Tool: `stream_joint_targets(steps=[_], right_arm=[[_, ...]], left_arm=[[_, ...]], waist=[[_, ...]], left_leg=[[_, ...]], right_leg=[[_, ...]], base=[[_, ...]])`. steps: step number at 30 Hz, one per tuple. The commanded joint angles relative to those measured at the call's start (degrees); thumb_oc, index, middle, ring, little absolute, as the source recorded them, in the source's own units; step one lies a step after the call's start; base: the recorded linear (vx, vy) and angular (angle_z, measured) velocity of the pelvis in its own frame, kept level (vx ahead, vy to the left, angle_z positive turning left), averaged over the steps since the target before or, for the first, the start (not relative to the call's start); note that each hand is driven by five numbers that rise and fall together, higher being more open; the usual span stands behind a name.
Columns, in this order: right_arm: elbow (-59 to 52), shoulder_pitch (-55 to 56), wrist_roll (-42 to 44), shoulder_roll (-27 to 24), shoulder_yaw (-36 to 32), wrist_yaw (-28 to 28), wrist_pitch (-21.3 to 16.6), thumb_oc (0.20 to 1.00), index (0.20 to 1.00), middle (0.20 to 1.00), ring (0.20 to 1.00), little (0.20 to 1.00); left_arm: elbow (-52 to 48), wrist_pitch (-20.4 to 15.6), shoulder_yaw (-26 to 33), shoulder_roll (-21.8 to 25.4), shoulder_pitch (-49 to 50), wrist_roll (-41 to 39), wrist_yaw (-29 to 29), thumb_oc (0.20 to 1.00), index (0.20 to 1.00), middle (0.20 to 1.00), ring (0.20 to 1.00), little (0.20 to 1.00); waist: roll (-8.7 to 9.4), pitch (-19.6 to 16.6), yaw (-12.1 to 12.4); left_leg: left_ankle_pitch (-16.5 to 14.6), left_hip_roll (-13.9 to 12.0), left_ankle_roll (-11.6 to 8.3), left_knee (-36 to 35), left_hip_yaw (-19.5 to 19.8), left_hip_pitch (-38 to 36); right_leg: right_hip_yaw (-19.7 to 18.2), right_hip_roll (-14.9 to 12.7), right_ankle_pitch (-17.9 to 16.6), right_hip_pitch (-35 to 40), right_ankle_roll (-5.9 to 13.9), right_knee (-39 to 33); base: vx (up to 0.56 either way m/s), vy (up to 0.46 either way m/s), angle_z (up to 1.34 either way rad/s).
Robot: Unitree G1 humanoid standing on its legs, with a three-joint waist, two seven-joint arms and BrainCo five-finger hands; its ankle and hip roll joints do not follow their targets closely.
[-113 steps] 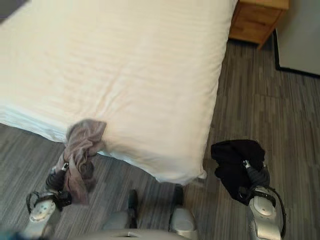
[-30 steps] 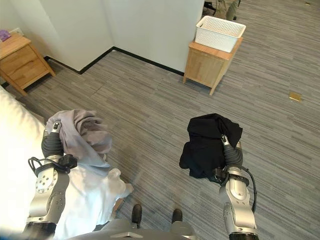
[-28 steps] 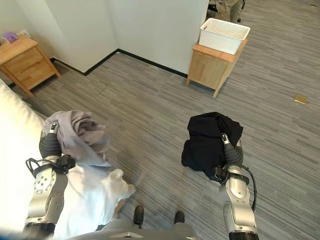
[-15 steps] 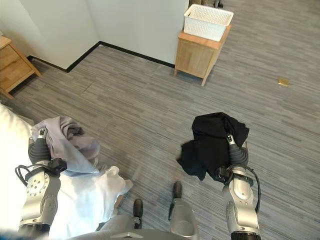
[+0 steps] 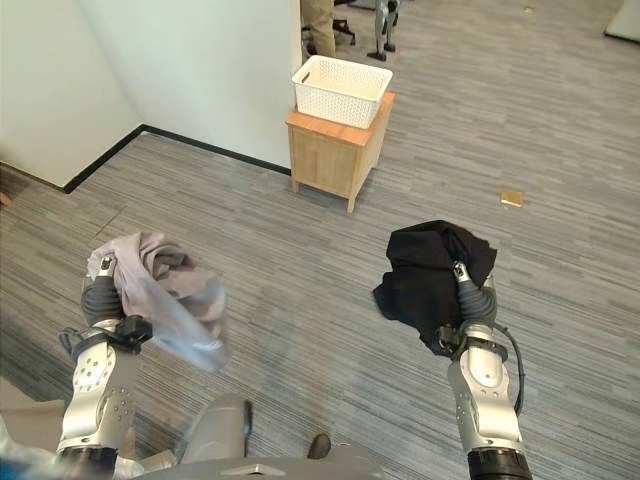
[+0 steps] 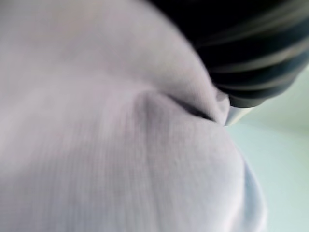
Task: Pick up bed clothes into laundry basket.
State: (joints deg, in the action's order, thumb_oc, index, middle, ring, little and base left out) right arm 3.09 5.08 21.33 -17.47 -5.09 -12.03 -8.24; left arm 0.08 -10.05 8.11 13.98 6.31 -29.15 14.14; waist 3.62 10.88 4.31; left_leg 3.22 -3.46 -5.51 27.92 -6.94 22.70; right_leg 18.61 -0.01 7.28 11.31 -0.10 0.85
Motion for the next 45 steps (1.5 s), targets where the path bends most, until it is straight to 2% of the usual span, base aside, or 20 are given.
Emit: stream_joint_targets(steps=[1, 3, 5, 9, 10, 11, 13, 15, 16, 19, 21, 22, 24, 26, 29, 33, 36, 37, 38, 45], right_arm=[[-4.2, -2.3, 1.2, -2.0, -0.7, 0.6, -4.5, 0.200, 0.200, 0.200, 0.200, 0.200], [-5.1, -2.4, 0.3, -1.9, 0.8, 1.7, -3.8, 0.200, 0.200, 0.200, 0.200, 0.200], [-5.1, -2.7, -0.3, -2.0, 1.2, 2.1, -3.5, 0.200, 0.200, 0.200, 0.200, 0.200], [-4.9, -3.2, -1.7, -0.8, 2.9, 3.3, -2.9, 0.200, 0.200, 0.200, 0.200, 0.200], [-4.7, -3.7, -2.1, -0.5, 3.2, 3.4, -2.7, 0.200, 0.200, 0.200, 0.200, 0.200], [-4.8, -5.2, -1.8, 0.5, 4.7, 3.2, -2.8, 0.200, 0.200, 0.200, 0.200, 0.200], [-4.6, -5.8, -1.2, 2.2, 5.7, 3.5, -2.8, 0.200, 0.200, 0.200, 0.200, 0.200], [-4.8, -6.2, -1.2, 2.8, 6.4, 3.3, -2.7, 0.200, 0.200, 0.200, 0.200, 0.200], [-5.3, -5.6, 0.2, 3.1, 6.4, 3.9, -2.3, 0.200, 0.200, 0.200, 0.200, 0.200], [-4.9, -5.1, -0.9, 2.1, 5.7, 4.7, -1.6, 0.200, 0.200, 0.200, 0.200, 0.200], [-4.6, -5.0, -1.3, 1.7, 5.2, 4.3, -1.5, 0.200, 0.200, 0.200, 0.200, 0.200], [-4.7, -4.4, -1.1, 1.7, 4.6, 3.4, -1.5, 0.200, 0.200, 0.200, 0.200, 0.200], [-6.1, -3.8, -1.1, 1.8, 4.2, 3.3, -1.7, 0.200, 0.200, 0.200, 0.200, 0.200], [-6.4, -3.5, -1.6, 1.5, 3.8, 3.8, -2.1, 0.200, 0.200, 0.200, 0.200, 0.200], [-5.7, -2.9, -1.0, 1.0, 3.4, 4.7, -2.2, 0.200, 0.200, 0.200, 0.200, 0.200], [-5.6, -4.1, 0.0, -1.2, 2.4, 4.0, -3.3, 0.200, 0.200, 0.200, 0.200, 0.200], [-7.0, -4.4, -0.7, -2.6, 2.1, 3.5, -3.4, 0.200, 0.200, 0.200, 0.200, 0.200], [-9.2, -6.1, -2.0, -4.9, 0.6, 2.7, -3.3, 0.200, 0.200, 0.200, 0.200, 0.200], [-12.7, -8.1, -1.7, -6.2, -0.9, 2.5, -4.6, 0.200, 0.200, 0.200, 0.200, 0.200], [-12.5, -14.5, -8.1, -10.7, -0.6, 2.0, -3.4, 0.200, 0.200, 0.200, 0.200, 0.200]], left_arm=[[-4.1, -4.5, 1.1, 2.7, -3.6, -0.8, -0.9, 0.200, 0.200, 0.200, 0.200, 0.200], [-3.6, -4.0, 1.3, 1.8, -2.4, 0.2, -1.0, 0.200, 0.200, 0.200, 0.200, 0.200], [-3.6, -4.0, 1.5, 1.9, -2.0, 0.6, -1.0, 0.200, 0.200, 0.200, 0.200, 0.200], [-4.2, -3.9, 2.2, 2.5, -0.7, 1.2, -1.4, 0.200, 0.200, 0.200, 0.200, 0.200], [-4.3, -3.8, 2.5, 2.9, -0.8, 1.7, -1.2, 0.200, 0.200, 0.200, 0.200, 0.200], [-4.7, -3.8, 2.6, 3.9, -1.4, 1.4, -0.5, 0.200, 0.200, 0.200, 0.200, 0.200], [-5.1, -3.7, 2.7, 4.2, -1.3, 1.3, 0.1, 0.200, 0.200, 0.200, 0.200, 0.200], [-5.2, -3.5, 2.3, 4.9, -2.1, 2.2, 0.6, 0.200, 0.200, 0.200, 0.200, 0.200], [-5.6, -3.6, 2.2, 5.3, -2.4, 1.9, 0.2, 0.200, 0.200, 0.200, 0.200, 0.200], [-6.1, -3.9, 2.6, 5.7, -1.9, 1.5, -0.9, 0.200, 0.200, 0.200, 0.200, 0.200], [-5.9, -3.9, 2.5, 5.6, -2.1, 1.4, -1.0, 0.200, 0.200, 0.200, 0.200, 0.200], [-4.4, -3.9, 1.7, 5.1, -3.0, 0.4, -1.0, 0.200, 0.200, 0.200, 0.200, 0.200], [-3.7, -4.1, 1.1, 4.9, -3.5, 0.6, -1.3, 0.200, 0.200, 0.200, 0.200, 0.200], [-3.8, -4.1, 1.1, 4.6, -2.6, 2.3, -1.7, 0.200, 0.200, 0.200, 0.200, 0.200], [-3.1, -3.7, 0.7, 4.1, -2.4, 2.0, -2.6, 0.200, 0.200, 0.200, 0.200, 0.200], [-2.6, -3.2, -0.3, 3.2, -3.4, -0.2, -3.4, 0.200, 0.200, 0.200, 0.200, 0.200], [-2.8, -3.2, -0.8, 3.2, -3.7, -0.6, -3.6, 0.200, 0.200, 0.200, 0.200, 0.200], [-3.3, -2.8, -1.7, 2.3, -4.1, -2.1, -3.7, 0.200, 0.200, 0.200, 0.200, 0.200], [-2.9, -2.7, -2.6, 2.5, -3.7, -1.7, -4.5, 0.200, 0.200, 0.200, 0.200, 0.200], [-3.3, -2.1, -4.0, 3.0, -2.0, -3.5, -6.7, 0.200, 0.200, 0.200, 0.200, 0.200]], waist=[[-3.80, 0.2, 3.5], [-3.73, -1.3, 4.1], [-3.62, -2.1, 4.6], [-2.70, -4.2, 6.7], [-1.37, -4.4, 7.2], [-0.86, -3.9, 7.7], [-2.21, -2.9, 6.8], [-4.24, -1.4, 4.2], [-5.21, -1.0, 2.5], [-4.80, -0.9, 1.2], [-4.39, -0.7, 0.6], [-3.09, -0.9, -1.0], [-2.54, -1.2, -1.7], [-2.12, -2.1, -1.4], [-2.05, -3.4, -1.7], [-1.34, -2.6, -1.8], [-0.20, -0.9, -0.5], [0.21, 0.2, 0.8], [-0.59, -0.4, 1.3], [-1.56, -2.8, 2.2]], left_leg=[[5.7, -2.5, -0.79, -22.8, 3.5, -8.0], [10.2, -1.8, -2.20, -31.9, 1.3, -8.4], [11.1, -1.7, -2.26, -31.2, 0.5, -8.8], [8.6, -0.5, 0.41, -27.9, 0.6, -10.2], [6.7, 1.0, 1.73, -25.8, 0.7, -10.2], [3.4, 2.7, 5.08, -24.5, -0.1, -12.5], [1.0, 3.9, 7.87, -25.5, 0.8, -17.9], [0.2, 3.6, 8.64, -27.9, 2.3, -22.0], [-0.4, 3.4, 8.61, -29.7, 4.0, -25.7], [-2.6, 3.1, 6.87, -31.1, 5.2, -28.9], [-3.8, 2.9, 6.08, -31.3, 6.1, -29.9], [-5.9, 2.6, 4.71, -31.7, 8.3, -32.1], [-7.8, 1.7, 3.74, -31.8, 9.2, -33.9], [-8.6, 0.8, 3.07, -30.6, 9.1, -35.0], [-8.8, -1.5, 1.36, -26.2, 10.4, -35.9], [-0.6, -4.2, -1.03, -5.0, 10.3, -28.0], [0.7, -3.0, -0.74, 4.3, 10.8, -23.1], [0.2, -4.8, -0.63, -1.3, 7.4, -18.1], [-0.3, -6.2, -0.94, -16.4, 2.2, -17.5], [0.3, -2.9, -0.92, -26.8, 5.3, -21.8]], right_leg=[[-3.4, -3.6, -2.0, -0.1, 5.01, -4.8], [-4.1, -3.8, -0.1, 4.9, 5.90, -5.6], [-4.5, -4.2, 0.5, 6.3, 6.21, -5.4], [-4.8, -7.2, 1.8, 7.6, 7.72, -1.4], [-4.8, -10.2, -1.1, 7.1, 9.13, 4.2], [-7.3, -13.5, -9.9, 0.5, 10.92, 20.3], [-8.0, -16.0, -19.0, -6.7, 11.29, 35.5], [-9.3, -14.1, -17.0, -12.9, 10.22, 41.8], [-7.7, -14.0, -13.1, -17.8, 9.06, 40.2], [-3.5, -15.4, -12.0, -19.4, 8.83, 25.8], [-3.7, -14.3, -11.9, -19.3, 8.87, 18.1], [-8.5, -11.4, -11.7, -20.2, 10.02, 5.5], [-10.2, -10.5, -13.8, -19.9, 11.42, -0.3], [-7.3, -11.0, -16.0, -19.3, 11.91, -0.4], [-6.5, -10.3, -13.6, -18.4, 10.19, 3.1], [-4.1, -8.1, -10.6, -13.2, 6.35, 1.7], [-3.7, -7.2, -9.2, -9.8, 4.65, -0.1], [-3.0, -7.0, -7.8, -6.1, 4.90, -2.6], [-1.4, -6.6, -7.0, -4.3, 6.18, -4.4], [-2.0, -6.5, -6.0, -3.0, 6.68, -4.9]], base=[[0.64, 0.043, -0.50], [0.81, 0.039, -0.63], [0.50, 0.050, -0.63], [0.38, 0.106, -0.10], [0.52, 0.302, -0.12], [0.51, 0.370, -0.10], [0.45, 0.383, 0.08], [0.52, 0.219, 0.39], [0.64, 0.081, 0.66], [0.56, -0.102, 0.85], [0.35, -0.158, 0.51], [0.37, -0.152, 0.70], [0.56, -0.239, 0.67], [0.50, -0.239, 0.44], [0.40, -0.223, 0.31], [0.28, -0.313, -0.08], [0.18, -0.228, 0.14], [0.55, -0.238, -0.04], [0.50, -0.138, 0.28], [0.19, 0.054, -0.14]])
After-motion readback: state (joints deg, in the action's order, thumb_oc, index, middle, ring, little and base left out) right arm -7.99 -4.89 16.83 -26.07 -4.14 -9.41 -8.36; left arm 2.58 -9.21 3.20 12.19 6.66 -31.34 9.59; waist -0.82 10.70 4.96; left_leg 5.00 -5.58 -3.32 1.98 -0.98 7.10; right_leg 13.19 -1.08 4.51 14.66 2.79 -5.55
